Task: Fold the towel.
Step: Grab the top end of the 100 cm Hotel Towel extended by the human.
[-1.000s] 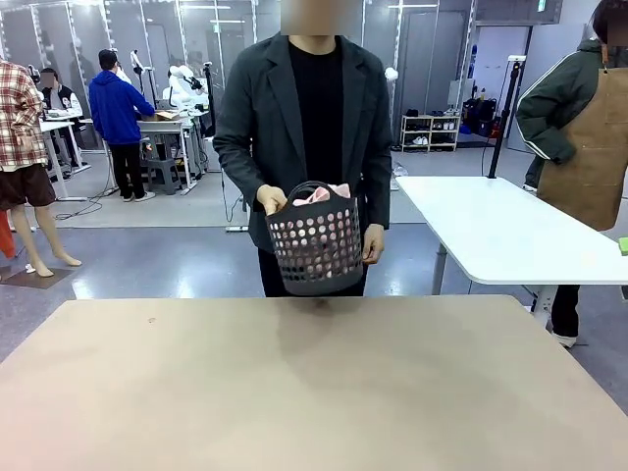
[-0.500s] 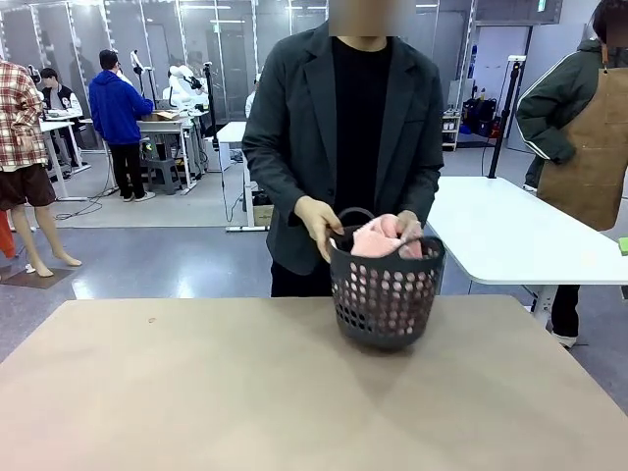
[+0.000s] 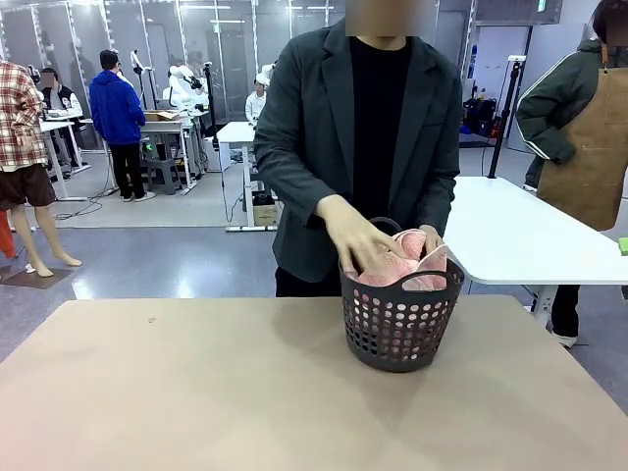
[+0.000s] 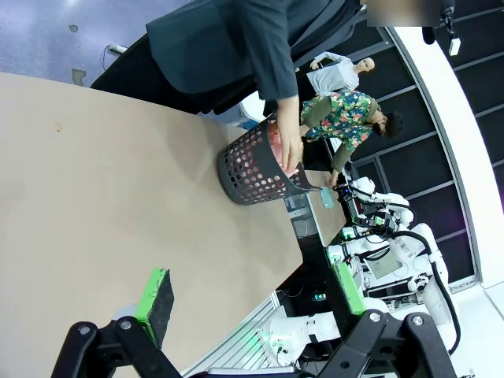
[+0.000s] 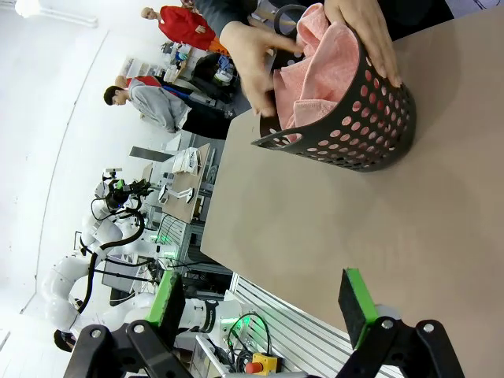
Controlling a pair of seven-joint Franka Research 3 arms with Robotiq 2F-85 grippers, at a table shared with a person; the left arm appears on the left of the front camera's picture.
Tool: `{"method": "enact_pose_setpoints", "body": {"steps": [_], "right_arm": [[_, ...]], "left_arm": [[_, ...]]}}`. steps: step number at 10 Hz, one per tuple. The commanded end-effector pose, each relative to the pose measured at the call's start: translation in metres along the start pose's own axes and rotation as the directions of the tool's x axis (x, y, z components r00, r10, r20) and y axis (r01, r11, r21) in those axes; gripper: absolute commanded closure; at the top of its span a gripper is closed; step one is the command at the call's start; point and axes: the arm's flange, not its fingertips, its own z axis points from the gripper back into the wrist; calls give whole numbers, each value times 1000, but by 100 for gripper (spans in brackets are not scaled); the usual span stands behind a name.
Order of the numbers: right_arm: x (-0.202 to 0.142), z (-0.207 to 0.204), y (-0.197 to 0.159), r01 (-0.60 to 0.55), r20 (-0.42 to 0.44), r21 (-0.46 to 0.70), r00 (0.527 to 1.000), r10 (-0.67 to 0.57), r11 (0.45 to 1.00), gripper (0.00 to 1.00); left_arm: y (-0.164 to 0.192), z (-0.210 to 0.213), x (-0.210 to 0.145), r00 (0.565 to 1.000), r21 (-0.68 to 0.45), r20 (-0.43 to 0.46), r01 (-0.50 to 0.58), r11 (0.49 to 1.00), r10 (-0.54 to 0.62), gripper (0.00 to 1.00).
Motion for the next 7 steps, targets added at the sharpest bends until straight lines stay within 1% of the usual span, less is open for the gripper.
{"method": "enact_pose_setpoints", "body": {"steps": [1, 7], "right_arm": [[2, -1, 0, -11, 10, 14, 1000, 11, 1000, 0], [2, -1, 0, -11, 10, 14, 1000, 11, 1000, 0]], "left_arm": [[0, 0, 2, 1000, -26, 10, 12, 1000, -12, 0], [0, 0, 2, 1000, -26, 10, 12, 1000, -12, 0]]}}
